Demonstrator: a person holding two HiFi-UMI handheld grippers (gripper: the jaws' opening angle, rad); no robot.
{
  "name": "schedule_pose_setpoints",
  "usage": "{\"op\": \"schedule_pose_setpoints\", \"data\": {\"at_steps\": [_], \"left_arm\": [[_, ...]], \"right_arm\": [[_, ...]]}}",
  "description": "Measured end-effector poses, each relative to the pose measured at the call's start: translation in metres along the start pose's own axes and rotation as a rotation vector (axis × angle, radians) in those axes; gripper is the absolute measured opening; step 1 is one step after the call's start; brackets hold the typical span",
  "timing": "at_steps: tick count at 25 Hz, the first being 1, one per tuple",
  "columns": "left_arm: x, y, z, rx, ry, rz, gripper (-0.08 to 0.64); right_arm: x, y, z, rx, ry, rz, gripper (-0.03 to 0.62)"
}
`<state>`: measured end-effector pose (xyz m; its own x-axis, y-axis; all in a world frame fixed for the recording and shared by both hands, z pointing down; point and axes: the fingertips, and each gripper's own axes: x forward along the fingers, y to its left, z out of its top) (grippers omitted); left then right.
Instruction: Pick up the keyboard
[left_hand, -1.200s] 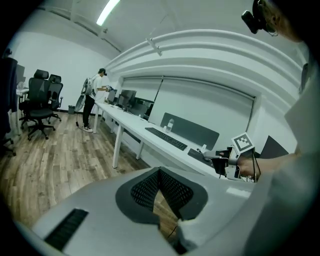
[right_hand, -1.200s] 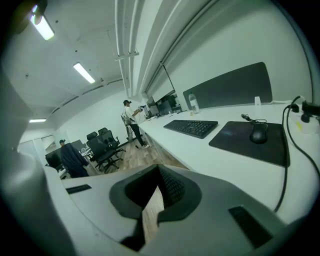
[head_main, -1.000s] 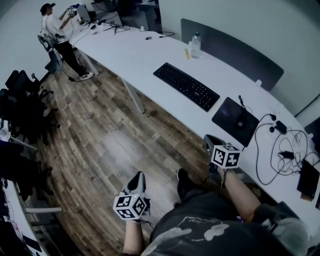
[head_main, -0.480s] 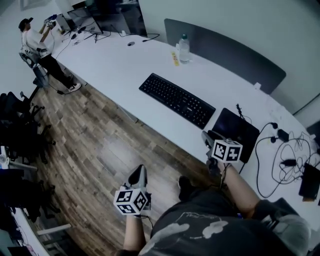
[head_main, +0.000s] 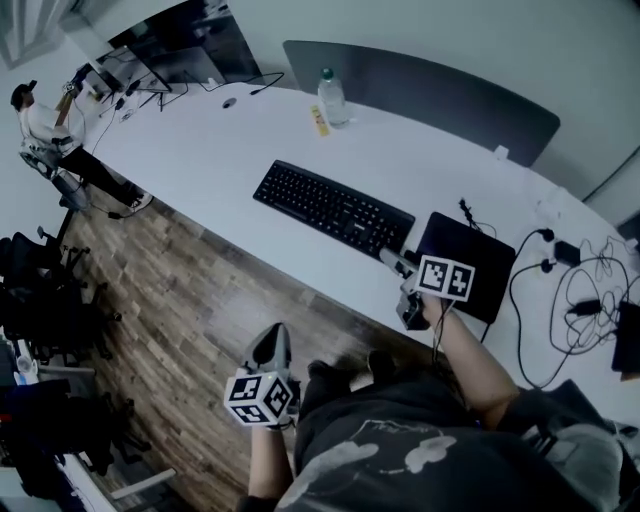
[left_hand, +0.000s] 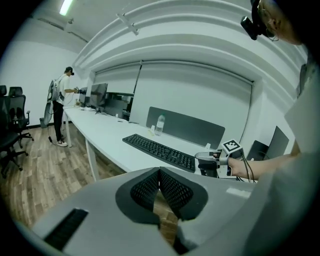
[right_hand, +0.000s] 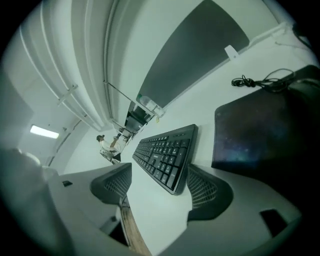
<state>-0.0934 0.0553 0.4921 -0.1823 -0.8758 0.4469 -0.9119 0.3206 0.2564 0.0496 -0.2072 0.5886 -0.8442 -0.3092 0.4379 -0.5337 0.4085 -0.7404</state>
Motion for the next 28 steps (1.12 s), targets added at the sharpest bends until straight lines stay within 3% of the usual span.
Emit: {"op": "schedule_pose_setpoints", "data": {"at_steps": [7,11,16,20,28], "left_arm": [[0.03,0.018,0.014,0.028,0.038,-0.05,0.002],[0.061,0.037,0.024,0.041,0.066,-0.117,0.002],[0.115,0.06,0.059,0.092,0.083,-0.216,0.002],[0.158,0.082,0.085,0.119,0.124,-0.277,0.002],[0.237,0.137,0.128,0.177,0.21,-0.329,0.002]], "right_arm": [[0.019,-0.018,0.018,0.212,-0.039,-0.027,0.333],[0.022,-0.027,0.02,0.203,-0.022,-0.102,0.288],[0.03,-0.031,0.029,0.168,-0.059,-0.229,0.31],[0.033,-0.034,0.029,0.192,-0.079,-0.324,0.3],[0.036,-0.042,0.027,0.198,-0.029,-0.502,0.259]]}}
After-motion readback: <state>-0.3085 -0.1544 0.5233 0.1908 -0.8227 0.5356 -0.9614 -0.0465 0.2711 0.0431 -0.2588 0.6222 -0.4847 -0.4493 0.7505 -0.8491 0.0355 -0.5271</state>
